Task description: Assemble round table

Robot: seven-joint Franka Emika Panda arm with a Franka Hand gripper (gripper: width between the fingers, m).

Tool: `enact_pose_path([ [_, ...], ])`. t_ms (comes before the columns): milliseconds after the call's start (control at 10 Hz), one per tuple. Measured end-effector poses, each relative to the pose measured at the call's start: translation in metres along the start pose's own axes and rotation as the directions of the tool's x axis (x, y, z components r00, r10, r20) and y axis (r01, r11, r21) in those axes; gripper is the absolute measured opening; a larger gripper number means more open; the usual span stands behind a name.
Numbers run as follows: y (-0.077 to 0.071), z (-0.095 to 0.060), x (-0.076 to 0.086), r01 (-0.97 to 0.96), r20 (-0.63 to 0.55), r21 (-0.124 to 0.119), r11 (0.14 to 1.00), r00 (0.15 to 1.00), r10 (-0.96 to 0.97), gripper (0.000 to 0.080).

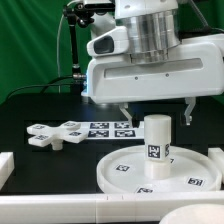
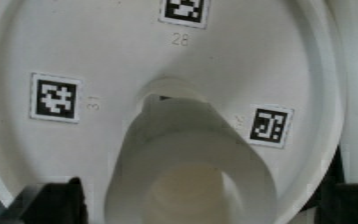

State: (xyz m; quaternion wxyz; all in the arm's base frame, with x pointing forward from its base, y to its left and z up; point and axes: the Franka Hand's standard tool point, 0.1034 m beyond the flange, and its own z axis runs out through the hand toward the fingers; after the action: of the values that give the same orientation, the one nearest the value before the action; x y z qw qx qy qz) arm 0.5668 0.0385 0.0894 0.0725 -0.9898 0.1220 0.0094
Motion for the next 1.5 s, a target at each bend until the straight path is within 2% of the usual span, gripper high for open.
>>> enact_pose_path([
  [400,-0.0001,0.0005,-0.0003,0.274,0.002,-0.007,0.962,0.962,-0.274,0.0649],
  [500,-0.0026,0.0008,-0.0008,0.397,0.009,-0.034,0.917,0.918,-0.397,0.0649],
  [600,-0.0043,0.0002,0.0006,0.504,0.011,-0.054,0.862,0.864,-0.504,0.0649],
  [700,-0.0043,-0.0003,0.0009,0.594,0.019,-0.06,0.802,0.804,-0.594,0.0649],
  [1100,-0.0009,0.0,0.0009,0.77,0.037,-0.052,0.636,0.638,-0.769,0.0649],
  [1200,-0.0004,0.0,0.001,0.817,0.041,-0.049,0.574,0.576,-0.816,0.0649],
  [1400,-0.0022,0.0014,0.0014,0.914,0.059,-0.064,0.4,0.404,-0.913,0.0649],
  [1500,-0.0034,0.0028,0.0002,0.946,0.071,-0.062,0.319,0.323,-0.944,0.0649],
])
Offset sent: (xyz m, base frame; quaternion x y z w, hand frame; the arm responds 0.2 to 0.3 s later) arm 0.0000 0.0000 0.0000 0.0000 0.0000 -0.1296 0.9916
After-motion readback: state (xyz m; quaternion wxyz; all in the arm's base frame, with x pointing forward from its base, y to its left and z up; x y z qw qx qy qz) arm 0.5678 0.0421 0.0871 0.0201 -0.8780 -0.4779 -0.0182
